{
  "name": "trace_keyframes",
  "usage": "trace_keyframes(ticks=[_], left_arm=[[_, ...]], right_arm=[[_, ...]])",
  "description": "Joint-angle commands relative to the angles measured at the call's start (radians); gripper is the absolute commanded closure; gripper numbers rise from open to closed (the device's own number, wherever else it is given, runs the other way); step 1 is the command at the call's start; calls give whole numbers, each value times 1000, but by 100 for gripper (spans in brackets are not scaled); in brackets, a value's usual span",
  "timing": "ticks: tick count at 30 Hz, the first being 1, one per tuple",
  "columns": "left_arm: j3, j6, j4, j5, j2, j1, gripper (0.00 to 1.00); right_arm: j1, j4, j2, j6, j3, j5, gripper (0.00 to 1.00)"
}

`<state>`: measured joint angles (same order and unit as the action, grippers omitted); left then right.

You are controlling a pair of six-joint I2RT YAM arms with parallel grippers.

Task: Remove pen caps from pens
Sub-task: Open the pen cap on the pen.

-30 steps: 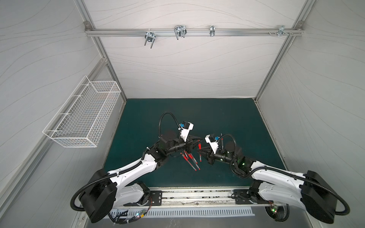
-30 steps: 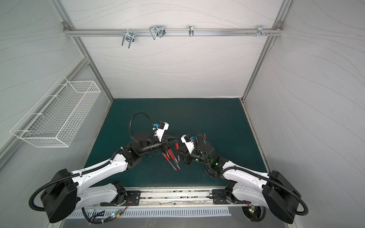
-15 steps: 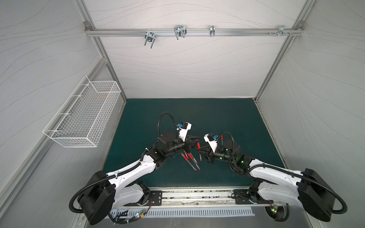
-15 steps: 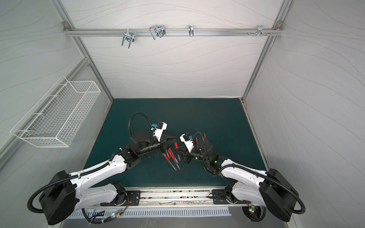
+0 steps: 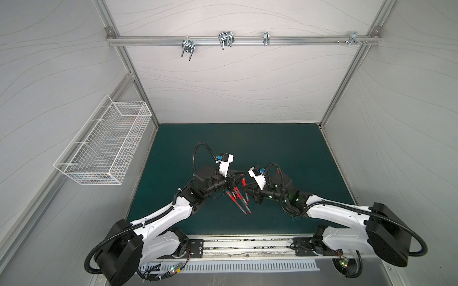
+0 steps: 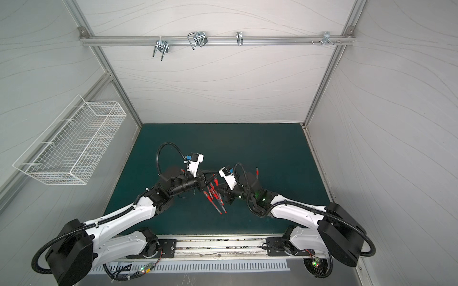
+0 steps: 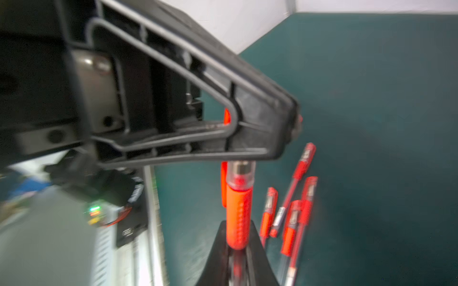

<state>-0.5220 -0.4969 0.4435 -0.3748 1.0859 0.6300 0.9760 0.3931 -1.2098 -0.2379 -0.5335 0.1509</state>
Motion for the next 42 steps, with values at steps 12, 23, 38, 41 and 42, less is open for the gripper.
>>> trace_keyframes(ticks=[12,23,38,41,42], left_arm=[[33,-48,80,221,-57,-53,100],[43,-67,100,189,-67,-72,100],[51,-71,98,208,-81,-79,100],[58,-71,102,213,-88,-82,100],[60,-71,103,213,-89,-83,100]], right_arm=[[-96,-30,13,-12,32,227,100],[-65,-161,-14,74,-26,134,100],[155,-256,-37,157,-94,-280,100],[70,-226,-15,107,-68,-60,100],[37,-205,-13,85,-56,20,100]])
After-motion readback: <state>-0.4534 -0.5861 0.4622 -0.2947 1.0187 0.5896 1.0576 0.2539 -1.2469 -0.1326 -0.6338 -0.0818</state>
